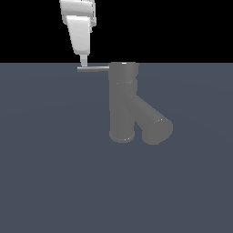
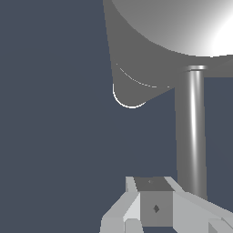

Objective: Turn on the faucet by rotating a designated handle.

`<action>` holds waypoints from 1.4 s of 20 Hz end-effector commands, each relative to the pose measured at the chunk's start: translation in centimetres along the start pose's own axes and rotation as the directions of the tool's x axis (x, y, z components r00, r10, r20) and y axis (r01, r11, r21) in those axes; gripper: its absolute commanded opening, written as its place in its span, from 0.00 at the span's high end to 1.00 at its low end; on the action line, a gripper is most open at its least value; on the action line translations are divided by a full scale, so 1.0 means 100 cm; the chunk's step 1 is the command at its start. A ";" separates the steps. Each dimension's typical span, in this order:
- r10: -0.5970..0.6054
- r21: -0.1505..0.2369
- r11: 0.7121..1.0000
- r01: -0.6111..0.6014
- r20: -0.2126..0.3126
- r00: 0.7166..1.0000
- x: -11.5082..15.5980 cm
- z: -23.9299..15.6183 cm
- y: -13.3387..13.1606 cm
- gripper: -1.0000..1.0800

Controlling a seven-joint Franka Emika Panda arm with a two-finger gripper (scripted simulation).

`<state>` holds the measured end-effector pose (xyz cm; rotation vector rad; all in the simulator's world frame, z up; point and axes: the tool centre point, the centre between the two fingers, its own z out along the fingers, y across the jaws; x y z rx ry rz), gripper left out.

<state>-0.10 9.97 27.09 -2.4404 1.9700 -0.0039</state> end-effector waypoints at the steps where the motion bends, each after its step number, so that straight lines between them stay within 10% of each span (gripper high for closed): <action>1: 0.002 -0.006 1.000 -0.002 -0.001 1.000 0.001 0.000 0.010 1.00; 28: -0.009 -0.001 1.000 0.009 0.001 1.000 0.010 0.000 0.077 1.00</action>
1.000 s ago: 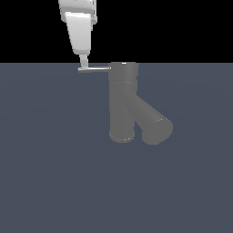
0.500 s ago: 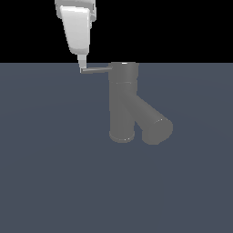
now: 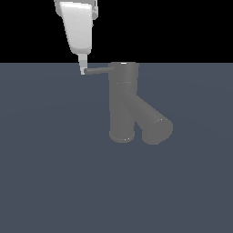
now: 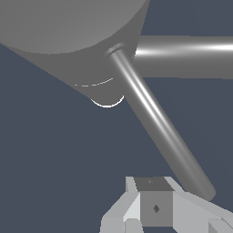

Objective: Turn on the faucet by rotating a designated handle.

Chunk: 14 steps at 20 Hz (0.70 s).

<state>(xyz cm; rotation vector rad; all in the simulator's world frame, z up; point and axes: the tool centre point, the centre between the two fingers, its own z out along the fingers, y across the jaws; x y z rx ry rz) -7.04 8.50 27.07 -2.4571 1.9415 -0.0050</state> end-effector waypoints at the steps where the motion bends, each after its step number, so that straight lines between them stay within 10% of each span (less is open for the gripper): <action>1: 0.012 -0.005 1.000 -0.012 -0.002 1.000 0.013 0.000 0.009 1.00; 14: 0.018 -0.008 1.000 -0.018 -0.003 1.000 0.053 -0.001 0.048 1.00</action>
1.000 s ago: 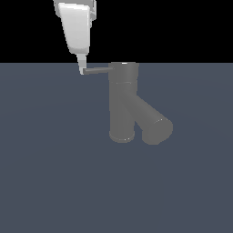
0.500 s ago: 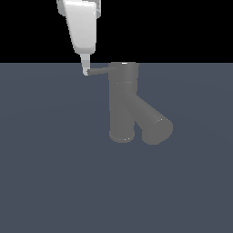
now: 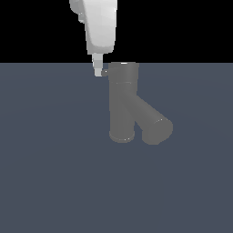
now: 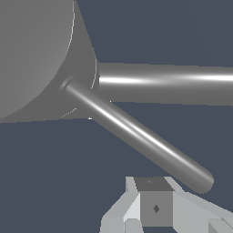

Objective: Turn on the faucet by rotating a designated handle.

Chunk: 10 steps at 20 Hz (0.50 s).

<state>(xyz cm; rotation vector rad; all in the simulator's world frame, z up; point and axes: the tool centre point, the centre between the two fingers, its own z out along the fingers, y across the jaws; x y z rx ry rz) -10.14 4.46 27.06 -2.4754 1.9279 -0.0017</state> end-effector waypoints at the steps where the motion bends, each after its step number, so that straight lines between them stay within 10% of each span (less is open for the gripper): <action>1: 0.033 -0.002 0.999 -0.033 -0.001 0.999 0.024 0.000 0.012 1.00; 10: 0.013 -0.001 1.000 -0.013 -0.001 1.000 0.036 0.000 0.024 1.00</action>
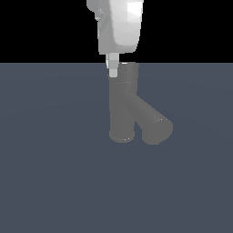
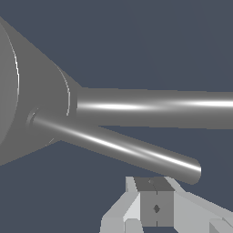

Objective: Turn on the faucet by rotating a designated handle.

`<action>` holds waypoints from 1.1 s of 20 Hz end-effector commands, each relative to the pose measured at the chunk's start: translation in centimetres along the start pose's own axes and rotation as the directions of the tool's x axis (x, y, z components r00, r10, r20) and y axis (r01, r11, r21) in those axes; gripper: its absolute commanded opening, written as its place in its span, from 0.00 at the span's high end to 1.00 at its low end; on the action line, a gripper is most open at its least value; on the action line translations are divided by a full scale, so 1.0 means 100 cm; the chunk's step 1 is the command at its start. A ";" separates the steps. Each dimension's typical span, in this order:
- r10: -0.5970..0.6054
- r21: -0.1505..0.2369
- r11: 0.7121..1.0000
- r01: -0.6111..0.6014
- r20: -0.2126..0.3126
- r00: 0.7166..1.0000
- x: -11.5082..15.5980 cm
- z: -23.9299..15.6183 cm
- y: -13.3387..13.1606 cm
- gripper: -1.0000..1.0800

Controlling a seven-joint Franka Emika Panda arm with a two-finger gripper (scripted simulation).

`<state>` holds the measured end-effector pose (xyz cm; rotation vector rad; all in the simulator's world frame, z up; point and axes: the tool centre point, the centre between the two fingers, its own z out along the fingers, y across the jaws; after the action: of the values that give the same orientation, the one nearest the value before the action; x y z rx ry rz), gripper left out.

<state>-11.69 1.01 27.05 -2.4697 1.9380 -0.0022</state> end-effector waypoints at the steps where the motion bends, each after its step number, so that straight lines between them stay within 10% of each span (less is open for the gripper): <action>1: 0.007 0.000 1.000 -0.007 0.000 1.000 0.012 0.000 0.001 1.00; 18: 0.028 -0.003 1.000 -0.028 0.000 1.000 0.112 0.000 0.005 1.00; 22: -0.020 -0.006 1.000 0.020 0.001 1.000 0.090 0.000 -0.009 1.00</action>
<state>-9.08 -6.94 27.06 -2.4999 1.9077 0.0074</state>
